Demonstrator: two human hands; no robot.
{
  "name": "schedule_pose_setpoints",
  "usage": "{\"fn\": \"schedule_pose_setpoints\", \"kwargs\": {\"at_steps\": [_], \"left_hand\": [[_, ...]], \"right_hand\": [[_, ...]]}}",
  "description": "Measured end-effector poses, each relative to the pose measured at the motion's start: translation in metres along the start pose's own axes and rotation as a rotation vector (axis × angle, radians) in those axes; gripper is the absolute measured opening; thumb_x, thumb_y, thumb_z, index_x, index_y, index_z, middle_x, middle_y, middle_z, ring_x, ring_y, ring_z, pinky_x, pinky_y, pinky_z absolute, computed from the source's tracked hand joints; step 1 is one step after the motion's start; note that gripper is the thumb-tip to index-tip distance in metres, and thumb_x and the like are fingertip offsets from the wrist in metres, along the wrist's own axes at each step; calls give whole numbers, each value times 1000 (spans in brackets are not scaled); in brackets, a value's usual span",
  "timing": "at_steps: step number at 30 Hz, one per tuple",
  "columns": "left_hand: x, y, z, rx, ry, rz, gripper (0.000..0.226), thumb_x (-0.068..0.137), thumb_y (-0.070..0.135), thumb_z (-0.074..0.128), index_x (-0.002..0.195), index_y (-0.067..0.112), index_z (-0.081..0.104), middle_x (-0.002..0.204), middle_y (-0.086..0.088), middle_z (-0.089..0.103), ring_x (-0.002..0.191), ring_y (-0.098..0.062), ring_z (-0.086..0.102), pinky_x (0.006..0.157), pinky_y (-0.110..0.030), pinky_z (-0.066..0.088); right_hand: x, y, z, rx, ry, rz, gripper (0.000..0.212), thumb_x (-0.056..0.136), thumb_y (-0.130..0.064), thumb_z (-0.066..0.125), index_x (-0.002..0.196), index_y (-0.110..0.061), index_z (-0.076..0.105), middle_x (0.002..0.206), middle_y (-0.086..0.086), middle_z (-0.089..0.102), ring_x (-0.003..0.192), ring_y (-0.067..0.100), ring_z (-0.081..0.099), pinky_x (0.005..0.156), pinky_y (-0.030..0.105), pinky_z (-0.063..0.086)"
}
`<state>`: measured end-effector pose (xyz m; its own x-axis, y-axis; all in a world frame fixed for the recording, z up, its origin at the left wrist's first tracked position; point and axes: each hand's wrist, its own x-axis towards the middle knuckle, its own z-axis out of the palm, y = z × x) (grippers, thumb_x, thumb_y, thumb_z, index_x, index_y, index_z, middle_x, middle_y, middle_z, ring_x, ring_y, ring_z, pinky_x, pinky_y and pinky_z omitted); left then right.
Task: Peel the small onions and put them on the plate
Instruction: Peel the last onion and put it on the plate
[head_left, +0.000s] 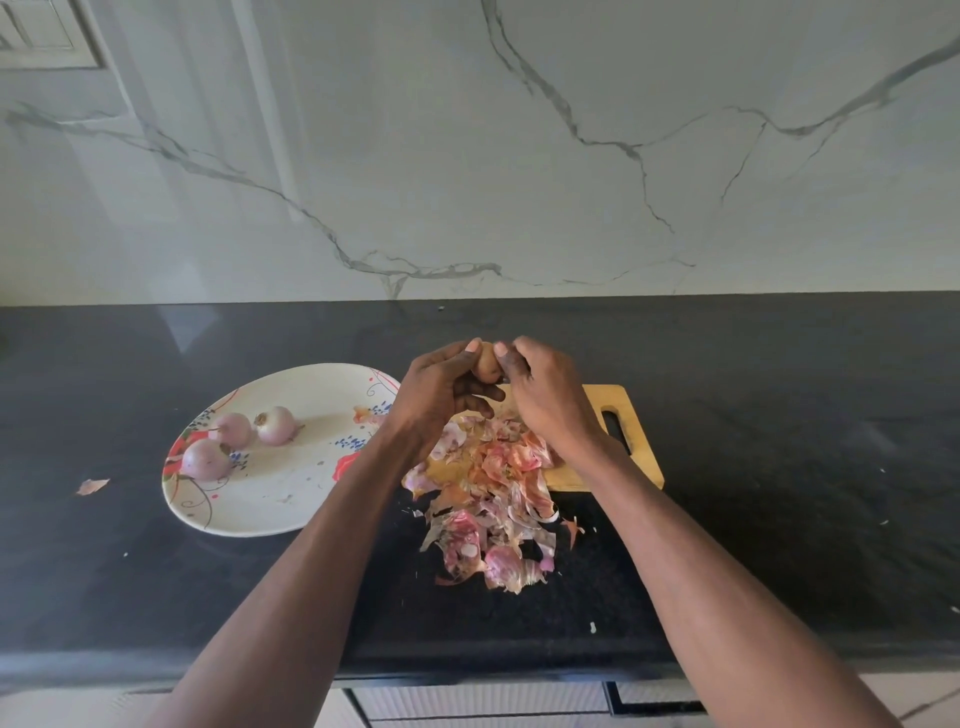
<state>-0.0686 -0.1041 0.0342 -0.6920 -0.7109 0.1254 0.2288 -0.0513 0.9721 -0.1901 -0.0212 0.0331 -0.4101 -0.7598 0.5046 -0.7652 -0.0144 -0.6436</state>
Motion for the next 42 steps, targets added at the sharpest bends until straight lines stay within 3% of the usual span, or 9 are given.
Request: {"fn": "schedule_pose_setpoints", "kwargs": {"at_steps": [4, 7, 12, 16, 19, 24, 29, 37, 42], "left_hand": [[0, 2, -1, -63, -30, 4, 26, 106, 11, 45, 106, -8, 63, 89, -21, 65, 72, -29, 66, 59, -31, 55], [-1, 3, -1, -99, -19, -7, 25, 106, 10, 45, 104, -9, 61, 86, -21, 64, 70, -27, 65, 60, -31, 55], [-2, 4, 1, -105, 4, -28, 26, 105, 11, 49, 95, -9, 64, 81, -21, 64, 64, -24, 63, 57, -29, 56], [-3, 5, 1, -165, 36, -47, 29, 104, 14, 50, 95, -9, 64, 81, -21, 66, 64, -24, 64, 58, -28, 56], [-1, 10, -2, -307, 66, -67, 27, 104, 15, 50, 101, -9, 62, 87, -26, 68, 68, -28, 67, 63, -28, 59], [-4, 15, -3, -366, 60, -96, 27, 104, 19, 50, 107, -6, 60, 91, -24, 69, 75, -28, 70, 65, -29, 61], [-5, 17, -8, -318, 79, -129, 32, 104, 26, 50, 107, -3, 63, 90, -23, 70, 70, -24, 68, 54, -26, 56], [-7, 17, -7, -316, 23, -193, 30, 103, 23, 50, 109, -3, 64, 94, -23, 71, 72, -25, 70, 57, -26, 57], [-7, 16, -4, -279, 27, -212, 31, 102, 28, 54, 110, 0, 65, 91, -20, 72, 77, -26, 72, 60, -27, 60]], "right_hand": [[2, -9, -2, 344, -25, 233, 32, 107, -27, 47, 78, -16, 55, 66, -6, 48, 57, 6, 44, 51, 19, 34], [1, -11, -3, 747, -57, 416, 33, 105, -19, 51, 72, -14, 51, 59, -4, 39, 45, 7, 34, 42, 21, 25], [2, -11, -1, 1062, -64, 648, 34, 99, -11, 56, 66, -13, 50, 55, -2, 39, 42, 9, 31, 40, 21, 20], [1, -11, -4, 1289, -75, 737, 30, 98, -7, 53, 68, -11, 50, 53, -1, 44, 41, 9, 37, 38, 20, 26], [6, -9, -15, 1522, -68, 674, 30, 100, -4, 47, 71, -11, 48, 57, 1, 46, 45, 10, 40, 40, 19, 32], [5, -1, -11, 710, -40, 557, 24, 95, -9, 64, 71, -6, 59, 57, 6, 56, 47, 18, 50, 42, 25, 34], [4, 1, -10, 382, -193, 502, 11, 84, -2, 74, 89, -12, 75, 84, 2, 72, 75, 14, 63, 60, 24, 45], [2, -4, -13, 376, 33, 182, 22, 88, -18, 76, 110, -13, 76, 100, -5, 74, 91, 3, 68, 79, 15, 52], [0, -4, -5, 310, 72, 89, 31, 87, -21, 77, 116, -9, 74, 111, 4, 75, 101, 12, 69, 91, 29, 56]]}}
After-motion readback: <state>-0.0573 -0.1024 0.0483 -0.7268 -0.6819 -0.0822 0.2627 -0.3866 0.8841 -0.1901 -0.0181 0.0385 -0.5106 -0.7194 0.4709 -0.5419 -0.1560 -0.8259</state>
